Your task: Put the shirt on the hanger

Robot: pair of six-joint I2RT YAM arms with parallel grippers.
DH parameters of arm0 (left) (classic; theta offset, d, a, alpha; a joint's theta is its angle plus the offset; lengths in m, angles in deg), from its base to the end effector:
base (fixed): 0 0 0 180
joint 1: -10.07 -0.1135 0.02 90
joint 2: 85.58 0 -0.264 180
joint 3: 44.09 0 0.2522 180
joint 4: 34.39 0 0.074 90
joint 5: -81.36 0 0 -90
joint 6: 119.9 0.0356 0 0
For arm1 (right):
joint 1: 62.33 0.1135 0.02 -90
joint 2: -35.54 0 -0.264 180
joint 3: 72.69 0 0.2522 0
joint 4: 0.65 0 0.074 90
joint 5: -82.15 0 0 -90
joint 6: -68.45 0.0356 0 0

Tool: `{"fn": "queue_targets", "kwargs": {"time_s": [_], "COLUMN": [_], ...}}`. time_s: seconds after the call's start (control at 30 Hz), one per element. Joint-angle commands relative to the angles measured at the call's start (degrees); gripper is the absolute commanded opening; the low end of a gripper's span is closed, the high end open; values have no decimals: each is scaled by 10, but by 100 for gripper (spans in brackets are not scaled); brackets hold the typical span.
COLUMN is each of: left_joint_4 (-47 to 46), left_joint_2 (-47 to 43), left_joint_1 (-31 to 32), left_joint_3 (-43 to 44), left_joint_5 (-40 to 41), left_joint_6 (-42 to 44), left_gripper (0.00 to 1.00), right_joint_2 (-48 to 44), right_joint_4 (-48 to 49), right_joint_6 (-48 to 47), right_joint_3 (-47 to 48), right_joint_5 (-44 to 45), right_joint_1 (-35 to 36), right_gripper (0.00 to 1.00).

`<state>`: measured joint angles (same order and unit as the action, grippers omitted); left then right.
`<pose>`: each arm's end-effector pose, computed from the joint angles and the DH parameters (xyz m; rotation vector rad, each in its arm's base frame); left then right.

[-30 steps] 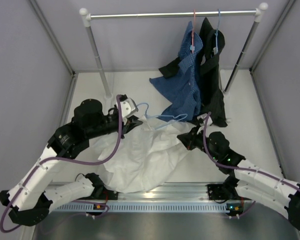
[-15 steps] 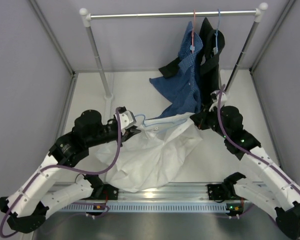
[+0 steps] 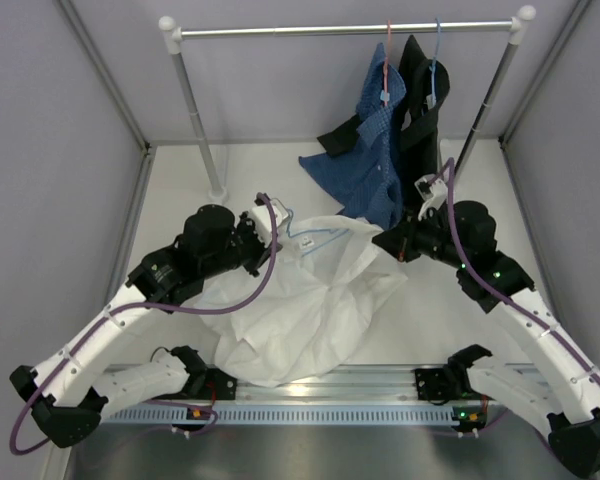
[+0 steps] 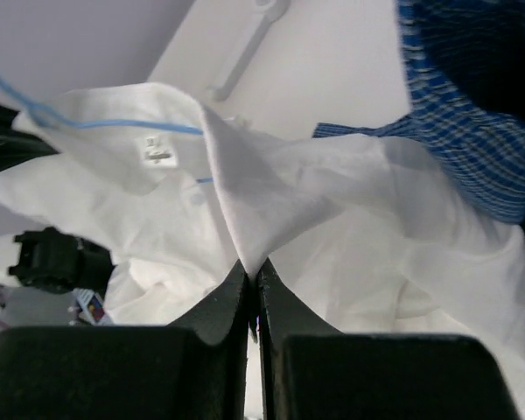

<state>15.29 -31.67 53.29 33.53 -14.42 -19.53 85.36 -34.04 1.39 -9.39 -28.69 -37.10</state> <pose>0.1388 -0.1353 0.3803 0.9827 1.8023 -0.4621 0.1717 0.0949 0.3375 -0.2958 1.9808 0.9020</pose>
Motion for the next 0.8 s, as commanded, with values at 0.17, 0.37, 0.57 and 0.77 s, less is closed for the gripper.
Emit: {"fn": "queue_targets", "kwargs": {"time_s": [0.17, 0.37, 0.57, 0.77], "left_joint_4": [-99, -204, -219, -241], "left_joint_2": [-21, -78, -76, -79], "left_joint_1": [0, -1, -1, -1], "left_joint_3": [44, 20, -1, -27], "left_joint_5": [-122, -137, -75, -39], "left_joint_6": [-79, -145, -163, -167], "left_gripper": [0, 0, 0, 0], "right_joint_2": [-15, 2, -10, -96], "right_joint_4": [88, 141, 122, 49], "right_joint_6": [83, 114, 125, 94], "right_joint_3": [17, 8, -34, -48], "right_joint_5": [-72, 116, 225, 252], "right_joint_1": [143, 329, 364, 364], "right_gripper": [0, 0, 16, 64]}}
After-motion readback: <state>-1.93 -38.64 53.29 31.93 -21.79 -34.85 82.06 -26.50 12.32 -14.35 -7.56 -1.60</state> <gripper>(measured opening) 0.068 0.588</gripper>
